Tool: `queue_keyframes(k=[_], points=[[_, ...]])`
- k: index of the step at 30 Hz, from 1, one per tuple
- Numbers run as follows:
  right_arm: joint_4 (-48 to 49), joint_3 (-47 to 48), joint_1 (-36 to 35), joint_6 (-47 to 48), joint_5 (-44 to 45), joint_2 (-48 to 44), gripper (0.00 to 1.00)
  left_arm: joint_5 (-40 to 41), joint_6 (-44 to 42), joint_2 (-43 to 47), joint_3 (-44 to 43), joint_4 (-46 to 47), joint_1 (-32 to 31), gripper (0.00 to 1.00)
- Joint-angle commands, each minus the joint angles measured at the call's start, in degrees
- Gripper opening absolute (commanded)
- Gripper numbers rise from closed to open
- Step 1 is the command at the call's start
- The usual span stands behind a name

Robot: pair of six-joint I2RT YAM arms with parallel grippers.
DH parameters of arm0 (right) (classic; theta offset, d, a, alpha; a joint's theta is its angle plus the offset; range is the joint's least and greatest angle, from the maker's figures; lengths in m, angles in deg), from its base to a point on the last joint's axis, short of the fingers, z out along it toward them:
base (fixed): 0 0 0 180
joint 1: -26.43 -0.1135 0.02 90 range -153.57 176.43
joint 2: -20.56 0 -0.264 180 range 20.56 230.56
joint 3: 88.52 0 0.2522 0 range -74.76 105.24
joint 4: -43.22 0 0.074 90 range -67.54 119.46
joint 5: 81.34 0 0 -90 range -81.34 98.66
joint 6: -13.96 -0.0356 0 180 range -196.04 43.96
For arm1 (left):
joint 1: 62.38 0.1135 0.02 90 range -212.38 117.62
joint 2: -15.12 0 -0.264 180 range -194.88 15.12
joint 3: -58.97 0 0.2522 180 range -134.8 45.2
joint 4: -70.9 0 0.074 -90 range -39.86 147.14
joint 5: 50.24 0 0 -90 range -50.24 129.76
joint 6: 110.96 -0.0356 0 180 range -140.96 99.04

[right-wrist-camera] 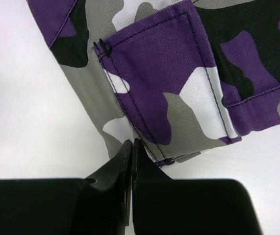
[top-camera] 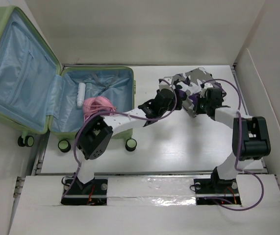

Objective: Pack the luggage

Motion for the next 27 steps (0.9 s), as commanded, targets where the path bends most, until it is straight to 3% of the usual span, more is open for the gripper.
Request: queue_keyframes(k=[1, 6, 10, 13, 14, 16, 17, 18, 27], points=[[2.47, -5.82, -2.48, -1.56, -5.92, -5.25, 0.0, -2.85, 2.55, -1.46, -4.72, -0.54, 1.04, 0.53], [6.07, -14.34, -8.36, -5.16, -9.26, -13.09, 0.0, -1.97, 4.66, -4.45, -4.46, -3.27, 1.66, 0.55], [6.96, -16.91, -13.2, -7.98, -7.6, -19.06, 0.02, -0.14, 7.65, -3.4, 0.89, -2.04, 1.66, 0.56], [5.21, -16.65, -13.21, -8.42, -5.14, -22.49, 0.29, 2.49, 11.42, -3.84, 1.43, -3.7, 1.66, 0.55], [4.33, -16.3, -13.21, -7.73, -3.39, -23.11, 0.49, 3.12, 12.3, -4.1, 1.6, -4.32, 1.66, 0.55], [2.23, -15.86, -13.21, -6.93, -2.41, -25.66, 0.64, 4.26, 14.06, -4.19, 2.83, -3.63, 1.66, 0.55], [1.52, -15.77, -13.21, -6.32, -0.84, -26.71, 0.76, 4.53, 14.68, -4.37, 3.1, -3.45, 1.66, 0.55], [0.81, -15.94, -13.73, -6.14, 0.13, -29.42, 0.81, 4.53, 15.29, -4.63, 3.19, -3.36, 2.27, 0.56], [-1.48, -20.77, -15.4, -3.24, 4.98, -44.99, 0.82, 5.76, 21.27, -9.64, 1.96, -6.17, 4.04, 0.65]])
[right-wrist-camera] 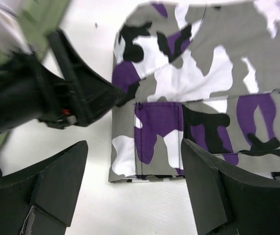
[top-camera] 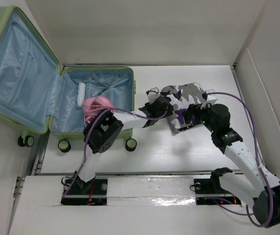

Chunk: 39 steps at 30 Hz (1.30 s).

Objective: Pack the luggage

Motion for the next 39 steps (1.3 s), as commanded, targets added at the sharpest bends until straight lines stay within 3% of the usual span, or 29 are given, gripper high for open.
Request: queue_keyframes(k=[1, 5, 10, 14, 17, 18, 24, 31, 39], points=[[0.99, -2.28, -1.11, 1.72, 1.48, -3.6, 0.82, 1.43, 3.59, -1.86, -2.25, -1.73, 1.13, 0.65], [0.12, -1.76, -2.16, 3.47, 0.86, -4.84, 0.82, 0.11, 4.73, -7.3, -7.54, -6.39, 1.66, 0.67], [-0.59, -1.14, -5.32, 4.1, -0.73, -4.75, 0.82, -3.85, 5.53, -11.26, -11.83, -5.69, 1.66, 0.78], [-0.58, -1.06, -6.56, 4.01, -0.37, -4.84, 0.82, -6.3, 5.79, -13.2, -15.19, -5.96, 1.66, 0.78], [-0.58, -0.62, -7.09, 3.49, -1.16, -6.59, 0.81, -6.92, 4.92, -14.25, -16.15, -3.42, 1.13, 0.58], [-0.58, -0.27, -7.61, 3.22, -1.51, -7.29, 0.81, -6.75, 4.56, -14.69, -16.68, -2.8, 1.13, 0.42], [-4.97, 2.99, -10.77, 2.69, -0.46, -17.04, 0.8, -7.98, 1.05, -14.7, -15.02, 5.37, 2.53, 0.02], [-4.38, 2.73, -12.09, 2.34, 4.1, -24.0, 0.8, -14.21, -4.21, -11.45, -10.8, 13.11, 5.61, 0.0], [5.74, 0.88, -12.09, 2.87, 10.17, -16.27, 0.8, -22.29, -16.62, 2.43, -15.88, 7.51, 9.74, 0.0]])
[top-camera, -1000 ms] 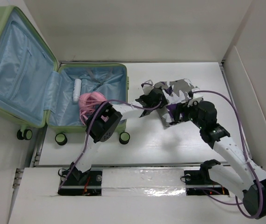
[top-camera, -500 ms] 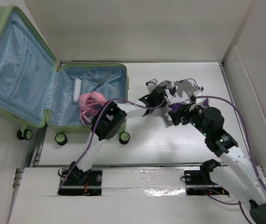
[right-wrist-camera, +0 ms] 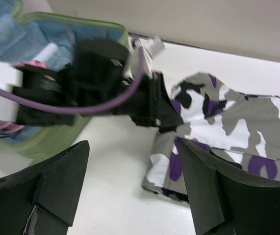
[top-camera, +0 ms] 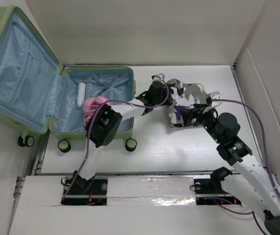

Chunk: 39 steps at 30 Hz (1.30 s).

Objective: Pack the luggage

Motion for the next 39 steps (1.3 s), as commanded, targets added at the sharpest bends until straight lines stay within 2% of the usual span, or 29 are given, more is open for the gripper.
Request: queue_keyframes(k=[1, 6, 9, 10, 16, 17, 21, 23, 27, 31, 35, 39], points=[[7.79, -0.52, 0.01, 0.35, 4.01, 2.62, 0.8, -7.23, -7.72, 12.95, -5.83, -0.83, 4.28, 0.0], [9.74, -1.14, 1.16, 0.88, 5.41, 7.1, 0.8, -12.09, -13.33, 21.39, -10.15, -11.61, 12.18, 0.0], [7.11, -0.17, 3.79, 0.97, 4.99, 9.82, 0.8, -12.0, -15.98, 27.01, -9.45, -16.9, 16.66, 0.0], [7.1, -0.26, 4.41, 1.14, 4.37, 10.09, 0.8, -12.61, -16.69, 28.24, -7.53, -17.45, 20.42, 0.0], [10.27, -2.98, 7.93, 1.76, -0.12, 9.66, 0.8, -15.15, -18.53, 36.25, 3.8, -17.45, 36.43, 0.0], [10.27, -3.16, 8.54, 1.59, -0.29, 9.48, 0.8, -15.6, -19.15, 37.04, 5.04, -17.37, 40.89, 0.0], [11.32, -4.65, 9.07, 1.76, -3.28, 9.22, 0.8, -19.2, -16.09, 38.1, 14.26, -9.75, 51.47, 0.0], [11.15, -4.74, 9.07, 1.85, -3.54, 9.04, 0.8, -20.18, -16.16, 37.58, 18.4, -7.79, 53.67, 0.0], [11.06, -4.83, 9.07, 2.11, -4.6, 8.51, 0.8, -15.53, -17.57, 36.43, 21.92, -8.31, 56.31, 0.0], [11.06, -4.83, 9.07, 2.11, -5.57, 8.25, 0.8, -13.77, -13.19, 38.09, 26.83, -9.1, 58.69, 0.0], [10.8, -4.48, 9.07, 2.37, -7.5, 7.98, 0.8, -12.0, -10.38, 42.21, 29.39, -13.05, 58.69, 0.0], [9.74, -4.21, 9.07, 2.73, -8.03, 6.58, 0.8, -15.34, -8.35, 48.02, 34.93, -13.93, 58.69, 0.0]])
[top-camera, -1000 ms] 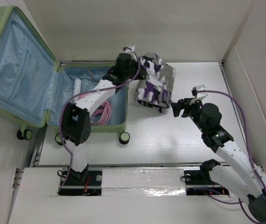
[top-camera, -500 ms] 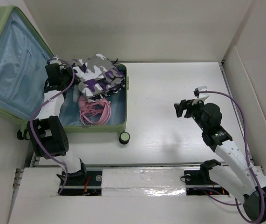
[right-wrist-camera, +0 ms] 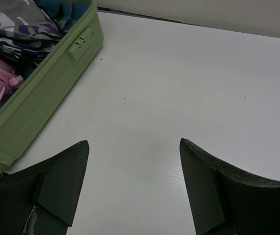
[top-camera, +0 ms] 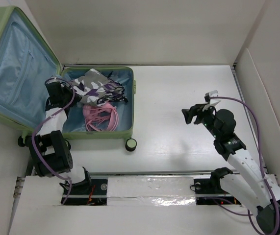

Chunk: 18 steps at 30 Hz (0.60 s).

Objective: Pack the luggage

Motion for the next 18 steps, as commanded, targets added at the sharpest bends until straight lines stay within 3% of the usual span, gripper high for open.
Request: queue_keyframes(k=[1, 6, 8, 10, 13, 16, 17, 18], points=[[1.76, 0.49, 0.28, 1.26, -1.58, -2.16, 0.8, -2.05, 2.23, 8.38, 3.41, -0.32, 0.51, 0.0], [1.41, 0.4, 0.28, 1.18, -2.19, -3.66, 0.81, -1.27, 2.68, 13.22, 5.71, -3.65, 0.51, 0.0], [1.5, 0.49, 0.28, 1.18, -2.63, -3.84, 0.81, -1.09, 1.89, 12.35, 4.66, -4.01, 0.51, 0.33], [1.41, 0.49, 0.28, 1.35, -3.51, -3.75, 0.82, 0.48, 0.31, 11.12, 2.82, -8.75, 0.51, 0.51], [1.41, 0.66, 0.28, 1.61, -4.48, -3.05, 0.82, 1.71, -0.14, 13.12, 1.49, -9.99, -0.01, 0.54], [1.5, 0.84, 0.28, 1.88, -6.06, -2.7, 0.69, 7.84, -0.22, 19.97, 0.44, -11.39, -2.64, 0.51], [1.85, 0.84, 0.28, 1.79, -6.41, -2.61, 0.46, 9.87, -0.22, 24.43, -0.35, -12.09, -4.22, 0.49], [1.85, 0.93, 0.28, 1.88, -6.85, -2.52, 0.35, 11.72, -0.05, 27.17, -0.44, -13.49, -4.76, 0.47]])
